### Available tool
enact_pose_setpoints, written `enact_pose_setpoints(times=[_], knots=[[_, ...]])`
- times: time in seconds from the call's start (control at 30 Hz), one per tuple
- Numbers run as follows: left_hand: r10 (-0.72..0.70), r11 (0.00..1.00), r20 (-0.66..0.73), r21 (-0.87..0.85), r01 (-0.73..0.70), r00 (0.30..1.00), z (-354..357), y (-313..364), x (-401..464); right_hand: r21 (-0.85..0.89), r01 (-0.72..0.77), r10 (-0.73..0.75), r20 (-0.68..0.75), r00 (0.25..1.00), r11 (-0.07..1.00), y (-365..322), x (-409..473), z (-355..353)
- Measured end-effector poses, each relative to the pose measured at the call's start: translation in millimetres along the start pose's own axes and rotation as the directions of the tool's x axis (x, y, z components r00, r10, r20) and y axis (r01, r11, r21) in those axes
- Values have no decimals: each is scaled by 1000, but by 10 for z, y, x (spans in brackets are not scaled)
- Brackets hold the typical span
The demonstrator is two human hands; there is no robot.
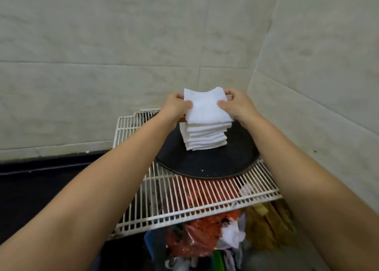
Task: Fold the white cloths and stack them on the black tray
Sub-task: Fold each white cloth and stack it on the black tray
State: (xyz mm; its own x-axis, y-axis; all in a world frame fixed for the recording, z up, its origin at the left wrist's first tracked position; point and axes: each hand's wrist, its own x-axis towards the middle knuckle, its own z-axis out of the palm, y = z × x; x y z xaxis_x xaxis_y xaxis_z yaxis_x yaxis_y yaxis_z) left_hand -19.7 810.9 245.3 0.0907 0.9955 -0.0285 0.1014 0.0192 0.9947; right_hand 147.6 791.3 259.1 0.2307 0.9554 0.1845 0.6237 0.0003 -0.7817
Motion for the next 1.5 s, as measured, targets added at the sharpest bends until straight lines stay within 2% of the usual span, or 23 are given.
enact_pose_setpoints(times=[0.1,0.27,0.4,0.53,0.67,0.8,0.87,0.97,1.1,1.2,1.33,1.5], knots=[[-9,995,-54,101,14,999,66,-171,123,-34,-2,5,99,995,999,192,103,59],[-12,990,-147,141,33,989,79,-352,162,-16,2,0,114,994,1000,293,165,78],[-7,992,-205,121,32,979,-43,-274,42,-86,37,-35,21,999,996,157,118,15],[47,986,-249,166,-5,967,-398,-165,-311,-197,190,-200,-33,979,962,-270,-167,113],[109,957,-274,289,-26,956,-1080,-294,-1014,-172,380,-371,83,925,909,-801,-767,606],[98,917,-403,392,75,910,-2095,-704,-2057,-124,523,-470,301,830,843,-1262,-1659,1529],[82,891,-508,423,165,857,-2644,-953,-2698,-72,577,-500,418,758,814,-1467,-2214,2093],[25,848,-659,412,333,751,-3412,-1322,-3724,2,657,-528,596,605,754,-1778,-3144,2893],[-77,786,-830,291,546,553,-4143,-1817,-5111,112,734,-524,771,361,670,-2142,-4444,3683],[-174,741,-906,138,657,386,-4477,-2141,-6051,204,797,-516,843,153,569,-2378,-5322,4123],[-237,738,-960,-81,670,145,-4695,-2456,-7100,366,815,-491,864,-116,450,-2668,-6334,4607],[-300,735,-950,-288,613,-87,-4976,-2764,-8046,508,772,-446,833,-327,381,-3076,-7395,5162]])
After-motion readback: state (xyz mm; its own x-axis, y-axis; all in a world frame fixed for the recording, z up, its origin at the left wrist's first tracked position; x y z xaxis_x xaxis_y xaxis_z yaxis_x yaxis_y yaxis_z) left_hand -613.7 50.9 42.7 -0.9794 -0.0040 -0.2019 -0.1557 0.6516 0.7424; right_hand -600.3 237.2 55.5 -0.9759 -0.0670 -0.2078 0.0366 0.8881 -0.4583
